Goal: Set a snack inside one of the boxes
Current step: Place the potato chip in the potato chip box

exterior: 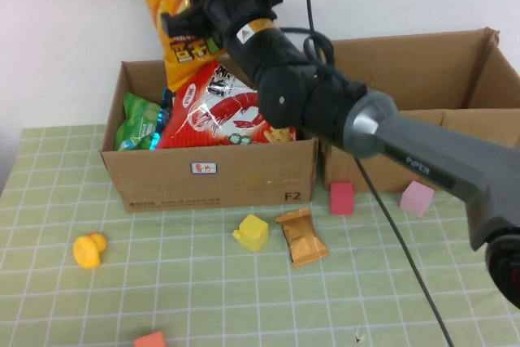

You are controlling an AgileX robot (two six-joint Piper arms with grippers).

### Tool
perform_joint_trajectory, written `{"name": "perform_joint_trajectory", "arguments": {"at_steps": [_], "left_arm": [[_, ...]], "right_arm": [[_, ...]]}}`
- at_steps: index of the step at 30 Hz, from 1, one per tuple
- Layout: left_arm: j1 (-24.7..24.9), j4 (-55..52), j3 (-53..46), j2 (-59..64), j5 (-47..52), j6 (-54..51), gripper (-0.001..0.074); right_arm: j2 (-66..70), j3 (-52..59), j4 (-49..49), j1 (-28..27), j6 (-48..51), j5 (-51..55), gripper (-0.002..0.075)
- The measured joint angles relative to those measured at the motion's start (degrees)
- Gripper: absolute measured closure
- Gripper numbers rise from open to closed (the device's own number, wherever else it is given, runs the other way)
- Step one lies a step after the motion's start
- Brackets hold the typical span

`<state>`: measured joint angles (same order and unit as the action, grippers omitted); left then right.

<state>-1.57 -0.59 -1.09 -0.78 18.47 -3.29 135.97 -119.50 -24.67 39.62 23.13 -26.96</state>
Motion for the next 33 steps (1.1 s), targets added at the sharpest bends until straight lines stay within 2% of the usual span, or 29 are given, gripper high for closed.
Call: {"name": "perform_joint_trajectory", "arguments": {"at_steps": [5, 10, 15, 19, 24, 33], "left_arm": [[0.00, 0.00, 0.00, 0.00, 0.00, 0.00, 0.0738], [0.00, 0.00, 0.00, 0.00, 0.00, 0.00, 0.0738], [0.00, 0.00, 0.00, 0.00, 0.00, 0.00, 0.0738], [0.00, 0.00, 0.00, 0.00, 0.00, 0.00, 0.0738], [0.00, 0.00, 0.00, 0.00, 0.00, 0.12, 0.0738], [0.00, 0.00, 0.00, 0.00, 0.00, 0.12, 0.0737]], "right_arm": [[1.46, -0.29, 0.00, -0.64, -1.10, 1.57, 0.0571], [1.71, -0.72, -0.09, -2.13, -0.79, 8.81, 0.0576], [1.71, -1.34, -0.61, -3.66, 1.06, 18.68, 0.0613], [1.76, -1.47, -0.84, -4.28, 1.85, 26.96, 0.0673], [1.96, -1.96, -0.95, -4.28, 2.16, 35.82, 0.0703], [1.96, -2.78, -0.95, -4.28, 2.16, 41.67, 0.0715]]}}
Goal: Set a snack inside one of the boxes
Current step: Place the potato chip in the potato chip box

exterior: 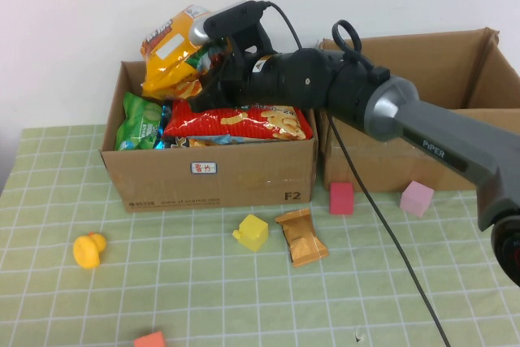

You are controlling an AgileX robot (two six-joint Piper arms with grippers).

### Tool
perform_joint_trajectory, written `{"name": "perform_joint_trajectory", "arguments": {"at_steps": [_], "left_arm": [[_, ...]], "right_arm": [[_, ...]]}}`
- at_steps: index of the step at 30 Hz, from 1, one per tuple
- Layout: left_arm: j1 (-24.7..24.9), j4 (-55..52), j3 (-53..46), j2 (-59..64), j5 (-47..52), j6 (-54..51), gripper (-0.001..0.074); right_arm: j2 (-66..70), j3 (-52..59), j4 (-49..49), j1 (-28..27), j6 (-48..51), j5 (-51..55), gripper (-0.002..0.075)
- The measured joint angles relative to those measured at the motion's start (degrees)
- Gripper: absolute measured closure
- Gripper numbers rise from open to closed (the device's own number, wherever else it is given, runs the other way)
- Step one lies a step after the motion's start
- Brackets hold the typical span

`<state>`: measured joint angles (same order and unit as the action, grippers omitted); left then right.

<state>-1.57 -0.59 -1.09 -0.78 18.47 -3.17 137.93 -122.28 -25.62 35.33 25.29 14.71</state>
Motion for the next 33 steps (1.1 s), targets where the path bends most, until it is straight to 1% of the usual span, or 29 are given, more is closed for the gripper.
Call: {"name": "perform_joint_trajectory", "arguments": {"at_steps": [7, 9, 10, 11, 12, 14, 16, 18, 20, 22, 24, 27, 30, 33], "left_arm": [[0.00, 0.00, 0.00, 0.00, 0.00, 0.00, 0.0737], [0.00, 0.00, 0.00, 0.00, 0.00, 0.00, 0.0738], [0.00, 0.00, 0.00, 0.00, 0.00, 0.00, 0.0737], [0.00, 0.00, 0.00, 0.00, 0.00, 0.00, 0.0737], [0.00, 0.00, 0.00, 0.00, 0.00, 0.00, 0.0737], [0.00, 0.00, 0.00, 0.00, 0.00, 0.00, 0.0737], [0.00, 0.00, 0.00, 0.00, 0.00, -0.18, 0.0737], [0.00, 0.00, 0.00, 0.00, 0.00, -0.18, 0.0737], [0.00, 0.00, 0.00, 0.00, 0.00, -0.18, 0.0737], [0.00, 0.00, 0.00, 0.00, 0.00, -0.18, 0.0737], [0.00, 0.00, 0.00, 0.00, 0.00, -0.18, 0.0737], [0.00, 0.00, 0.00, 0.00, 0.00, -0.18, 0.0737], [0.00, 0.00, 0.00, 0.00, 0.00, -0.18, 0.0737], [0.00, 0.00, 0.00, 0.00, 0.00, -0.18, 0.0737]], "right_arm": [[0.00, 0.00, -1.85, 0.00, -0.10, 0.85, 0.0711], [0.00, 0.00, -2.74, 0.00, -0.10, 1.23, 0.0675], [0.11, 0.00, -3.07, 0.00, -0.10, 1.34, 0.0637], [0.23, 0.00, -3.25, 0.00, -0.20, 1.60, 0.0583], [0.35, 0.00, -3.37, 0.00, -0.20, 1.71, 0.0512], [0.61, 0.00, -3.58, 0.00, -0.95, 1.92, 0.0339], [0.61, 0.00, -4.40, -0.05, -2.17, 2.04, 0.0192], [0.61, 0.00, -5.61, -0.26, -2.58, 2.45, 0.0106], [0.61, 0.00, -7.28, -0.70, -2.71, 3.39, 0.0064], [0.61, 0.00, -8.92, -1.17, -2.71, 4.26, 0.0051], [0.40, 0.00, -10.71, -1.57, -2.81, 5.46, 0.0053], [-0.49, 0.00, -11.79, -1.81, -2.83, 6.34, 0.0084], [-1.93, 0.00, -12.16, -1.81, -2.83, 6.96, 0.0156], [-3.43, 0.00, -12.41, -1.81, -2.93, 8.80, 0.0287]]}}
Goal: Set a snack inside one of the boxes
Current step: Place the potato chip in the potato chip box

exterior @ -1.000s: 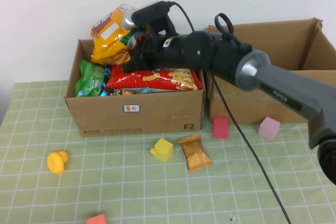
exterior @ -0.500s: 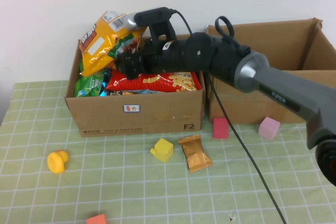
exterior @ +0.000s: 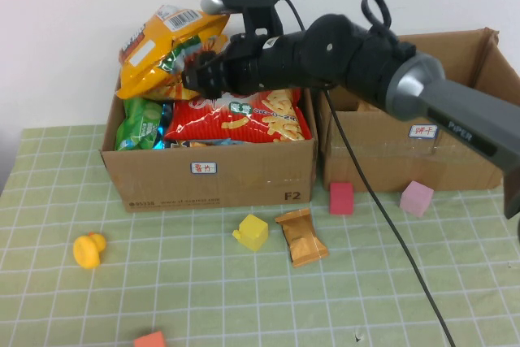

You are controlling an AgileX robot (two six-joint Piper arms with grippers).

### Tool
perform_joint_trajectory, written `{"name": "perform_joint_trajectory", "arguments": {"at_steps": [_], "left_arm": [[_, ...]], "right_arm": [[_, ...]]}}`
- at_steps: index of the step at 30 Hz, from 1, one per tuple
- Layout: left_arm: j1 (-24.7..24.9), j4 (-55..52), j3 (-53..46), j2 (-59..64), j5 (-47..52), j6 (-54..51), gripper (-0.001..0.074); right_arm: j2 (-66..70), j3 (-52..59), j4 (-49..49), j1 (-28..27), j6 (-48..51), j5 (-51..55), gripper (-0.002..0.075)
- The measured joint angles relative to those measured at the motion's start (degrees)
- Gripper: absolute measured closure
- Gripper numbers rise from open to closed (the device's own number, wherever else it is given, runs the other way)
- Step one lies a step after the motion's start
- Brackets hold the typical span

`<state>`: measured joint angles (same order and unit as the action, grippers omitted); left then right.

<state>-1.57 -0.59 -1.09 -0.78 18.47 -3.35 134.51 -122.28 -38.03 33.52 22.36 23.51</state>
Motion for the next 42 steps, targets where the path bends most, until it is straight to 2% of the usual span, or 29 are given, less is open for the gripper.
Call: {"name": "perform_joint_trajectory", "arguments": {"at_steps": [5, 7, 10, 22, 28, 32, 42], "left_arm": [[0.00, 0.00, 0.00, 0.00, 0.00, 0.00, 0.0737], [0.00, 0.00, 0.00, 0.00, 0.00, 0.00, 0.0737], [0.00, 0.00, 0.00, 0.00, 0.00, 0.12, 0.0737], [0.00, 0.00, 0.00, 0.00, 0.00, 0.12, 0.0737], [0.00, 0.00, 0.00, 0.00, 0.00, 0.12, 0.0737], [0.00, 0.00, 0.00, 0.00, 0.00, 0.12, 0.0737], [0.00, 0.00, 0.00, 0.00, 0.00, 0.01, 0.0737]], "right_arm": [[-0.81, 0.00, -0.10, 0.00, 0.67, 2.72, 0.0560], [-0.81, 0.00, -0.10, 0.00, 0.88, 3.83, 0.0645], [-0.81, 0.00, -2.05, 0.00, 0.99, 6.13, 0.0704], [-0.81, 0.00, -18.51, 0.00, 6.59, 11.53, 0.0726], [0.08, 0.00, -29.72, 0.00, 14.57, 3.62, 0.0727], [2.98, 0.00, -31.45, 0.00, 16.56, 1.22, 0.0727], [9.52, 0.00, -31.81, 0.00, 17.42, 3.10, 0.0727]]}}
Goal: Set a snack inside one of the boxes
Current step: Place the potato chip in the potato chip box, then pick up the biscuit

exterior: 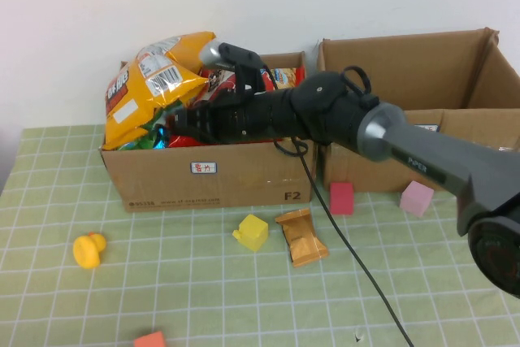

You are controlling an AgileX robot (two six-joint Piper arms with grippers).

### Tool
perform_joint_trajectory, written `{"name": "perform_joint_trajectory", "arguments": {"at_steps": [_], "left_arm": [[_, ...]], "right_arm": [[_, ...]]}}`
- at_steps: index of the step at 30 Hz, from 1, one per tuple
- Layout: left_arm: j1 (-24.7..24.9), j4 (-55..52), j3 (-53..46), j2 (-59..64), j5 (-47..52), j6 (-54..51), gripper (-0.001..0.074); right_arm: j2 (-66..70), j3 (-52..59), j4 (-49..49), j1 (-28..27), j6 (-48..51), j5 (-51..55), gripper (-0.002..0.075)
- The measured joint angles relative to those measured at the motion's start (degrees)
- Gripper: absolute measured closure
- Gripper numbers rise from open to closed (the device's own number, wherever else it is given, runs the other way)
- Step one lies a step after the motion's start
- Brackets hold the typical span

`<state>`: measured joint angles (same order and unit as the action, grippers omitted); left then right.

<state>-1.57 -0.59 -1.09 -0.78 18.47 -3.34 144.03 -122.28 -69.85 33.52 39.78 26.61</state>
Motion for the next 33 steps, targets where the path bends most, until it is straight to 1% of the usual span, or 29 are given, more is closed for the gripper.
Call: {"name": "perform_joint_trajectory", "arguments": {"at_steps": [3, 6, 7, 9, 11, 12, 14, 15, 17, 19, 22, 24, 26, 29, 31, 33], "left_arm": [[0.00, 0.00, 0.00, 0.00, 0.00, 0.00, 0.0737], [0.00, 0.00, 0.00, 0.00, 0.00, 0.00, 0.0737], [0.00, 0.00, 0.00, 0.00, 0.00, 0.00, 0.0737], [0.00, 0.00, 0.00, 0.00, 0.00, 0.00, 0.0737], [0.00, 0.00, 0.00, 0.00, 0.00, 0.00, 0.0737], [0.00, 0.00, 0.00, 0.00, 0.00, 0.00, 0.0737], [0.00, 0.00, 0.00, 0.00, 0.00, 0.00, 0.0737], [0.00, 0.00, 0.00, 0.00, 0.00, 0.00, 0.0737], [0.00, 0.00, 0.00, 0.00, 0.00, 0.00, 0.0737], [0.00, 0.00, 0.00, 0.00, 0.00, 0.00, 0.0737], [0.00, 0.00, 0.00, 0.00, 0.00, 0.17, 0.0737], [0.00, 0.00, 0.00, 0.00, 0.00, 0.17, 0.0737], [0.00, 0.00, 0.00, 0.00, 0.00, 0.17, 0.0737], [0.00, 0.00, 0.00, 0.00, 0.04, 0.17, 0.0737], [0.00, 0.00, 0.00, 0.00, 0.04, 0.17, 0.0737], [0.00, 0.00, 0.00, 0.00, 0.04, 0.17, 0.0737]], "right_arm": [[0.09, 0.00, -0.62, 0.00, 0.00, 0.00, 0.0722], [0.09, 0.00, -1.32, 0.00, 0.36, 0.26, 0.0662], [0.09, 0.00, -1.81, 0.00, 0.48, 0.48, 0.0619], [0.09, 0.00, -3.69, -0.24, 0.73, 1.10, 0.0502], [0.09, 0.00, -7.82, -0.66, 1.81, 2.76, 0.0376], [0.09, 0.00, -10.30, -1.05, 2.88, 4.07, 0.0325], [0.09, 0.00, -14.34, -1.98, 4.68, 7.59, 0.0275], [0.09, 0.00, -15.98, -2.66, 5.47, 9.66, 0.0267], [-0.29, 0.00, -17.71, -4.03, 6.75, 13.52, 0.0278], [-1.16, 0.00, -17.82, -5.46, 7.27, 17.71, 0.0331], [-3.30, 0.00, -17.82, -7.26, 8.88, 24.63, 0.0486], [-5.17, 0.00, -17.82, -8.06, 10.41, 29.74, 0.0616], [-7.15, 0.00, -17.30, -8.16, 11.22, 32.89, 0.0673], [-11.01, 0.00, -13.30, -8.16, 11.60, 35.88, 0.0708], [-14.13, 0.00, -7.96, -8.05, 11.72, 36.77, 0.0715], [-18.18, 0.00, 0.64, -8.05, 10.67, 37.27, 0.0717]]}}
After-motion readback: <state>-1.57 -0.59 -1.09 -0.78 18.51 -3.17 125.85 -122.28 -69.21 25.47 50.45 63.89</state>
